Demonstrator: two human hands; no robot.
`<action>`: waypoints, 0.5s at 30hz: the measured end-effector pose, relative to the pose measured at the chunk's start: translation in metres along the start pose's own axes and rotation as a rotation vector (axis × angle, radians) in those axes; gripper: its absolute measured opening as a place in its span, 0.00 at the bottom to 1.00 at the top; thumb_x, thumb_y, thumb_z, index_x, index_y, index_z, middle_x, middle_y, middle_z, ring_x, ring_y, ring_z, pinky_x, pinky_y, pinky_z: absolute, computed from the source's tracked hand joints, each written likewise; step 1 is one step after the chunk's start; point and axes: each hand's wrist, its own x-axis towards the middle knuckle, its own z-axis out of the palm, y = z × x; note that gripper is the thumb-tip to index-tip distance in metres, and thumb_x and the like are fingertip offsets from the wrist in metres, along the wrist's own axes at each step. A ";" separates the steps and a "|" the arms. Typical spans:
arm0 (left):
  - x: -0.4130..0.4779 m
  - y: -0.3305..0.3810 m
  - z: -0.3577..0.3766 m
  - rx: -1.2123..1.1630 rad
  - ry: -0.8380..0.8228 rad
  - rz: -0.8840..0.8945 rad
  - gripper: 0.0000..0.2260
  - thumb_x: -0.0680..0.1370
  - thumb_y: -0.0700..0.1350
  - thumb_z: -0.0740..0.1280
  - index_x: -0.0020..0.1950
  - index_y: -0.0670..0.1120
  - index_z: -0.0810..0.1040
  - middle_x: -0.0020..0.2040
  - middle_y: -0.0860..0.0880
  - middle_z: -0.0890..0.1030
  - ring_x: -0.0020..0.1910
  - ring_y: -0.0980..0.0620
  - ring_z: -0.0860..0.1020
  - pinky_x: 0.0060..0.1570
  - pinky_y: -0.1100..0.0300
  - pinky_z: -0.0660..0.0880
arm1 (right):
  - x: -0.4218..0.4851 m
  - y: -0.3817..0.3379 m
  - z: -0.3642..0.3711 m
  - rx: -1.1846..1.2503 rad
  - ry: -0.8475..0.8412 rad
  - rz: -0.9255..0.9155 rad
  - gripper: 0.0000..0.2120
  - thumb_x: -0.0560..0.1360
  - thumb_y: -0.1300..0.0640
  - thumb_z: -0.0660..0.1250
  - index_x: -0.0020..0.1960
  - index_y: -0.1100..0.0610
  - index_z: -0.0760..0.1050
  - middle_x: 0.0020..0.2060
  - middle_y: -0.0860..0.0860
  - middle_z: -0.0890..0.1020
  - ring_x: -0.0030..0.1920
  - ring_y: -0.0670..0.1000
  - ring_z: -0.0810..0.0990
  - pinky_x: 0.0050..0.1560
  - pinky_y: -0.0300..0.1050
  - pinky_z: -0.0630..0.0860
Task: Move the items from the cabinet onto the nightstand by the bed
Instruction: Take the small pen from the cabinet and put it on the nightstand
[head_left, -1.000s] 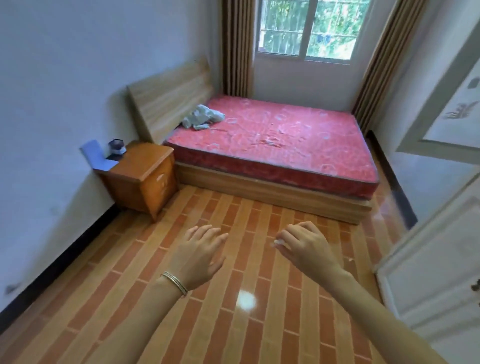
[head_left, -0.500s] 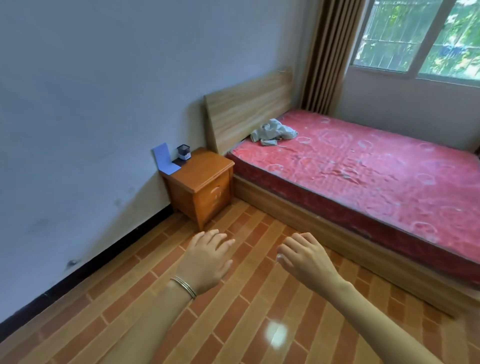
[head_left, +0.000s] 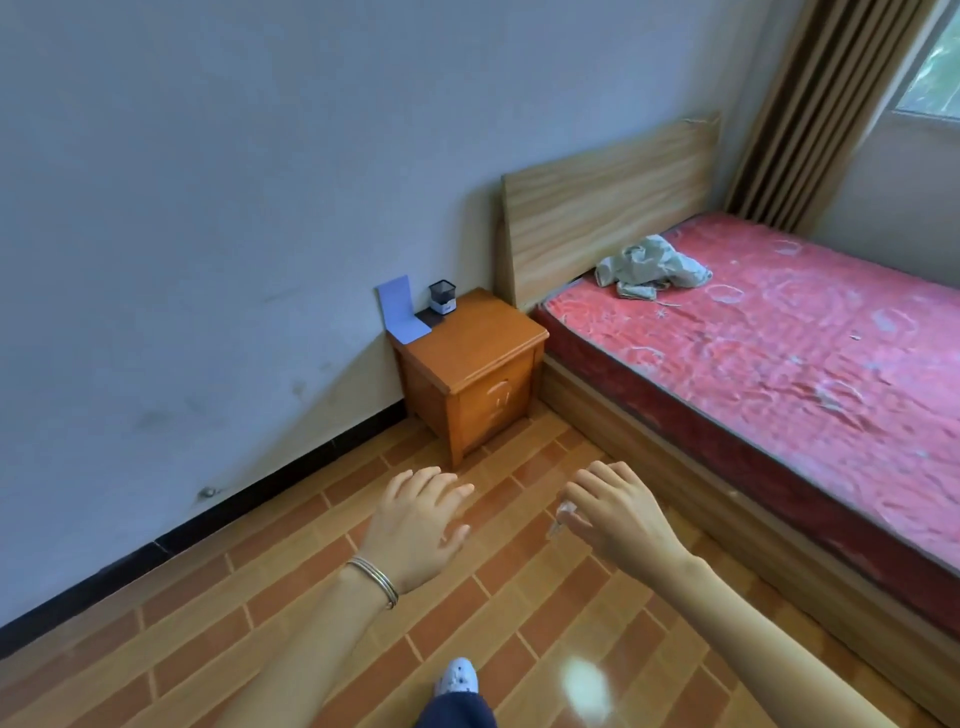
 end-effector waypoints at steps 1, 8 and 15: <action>0.014 -0.012 0.004 -0.005 0.014 -0.007 0.20 0.73 0.57 0.56 0.57 0.51 0.80 0.53 0.51 0.81 0.55 0.50 0.78 0.54 0.51 0.75 | 0.014 0.008 0.008 0.002 0.001 0.003 0.06 0.71 0.53 0.72 0.43 0.52 0.75 0.39 0.47 0.78 0.41 0.49 0.76 0.43 0.42 0.72; 0.140 -0.110 0.004 -0.038 0.081 -0.035 0.21 0.72 0.56 0.56 0.57 0.50 0.81 0.53 0.51 0.82 0.54 0.49 0.79 0.53 0.51 0.75 | 0.148 0.085 0.048 -0.031 0.026 0.022 0.06 0.73 0.51 0.64 0.41 0.52 0.75 0.37 0.45 0.77 0.40 0.49 0.75 0.44 0.40 0.65; 0.222 -0.182 0.018 -0.069 0.083 -0.045 0.21 0.73 0.55 0.56 0.57 0.49 0.80 0.53 0.49 0.82 0.54 0.48 0.79 0.53 0.50 0.75 | 0.261 0.132 0.083 -0.006 0.035 0.065 0.09 0.74 0.50 0.61 0.42 0.53 0.76 0.37 0.46 0.79 0.40 0.50 0.76 0.42 0.44 0.72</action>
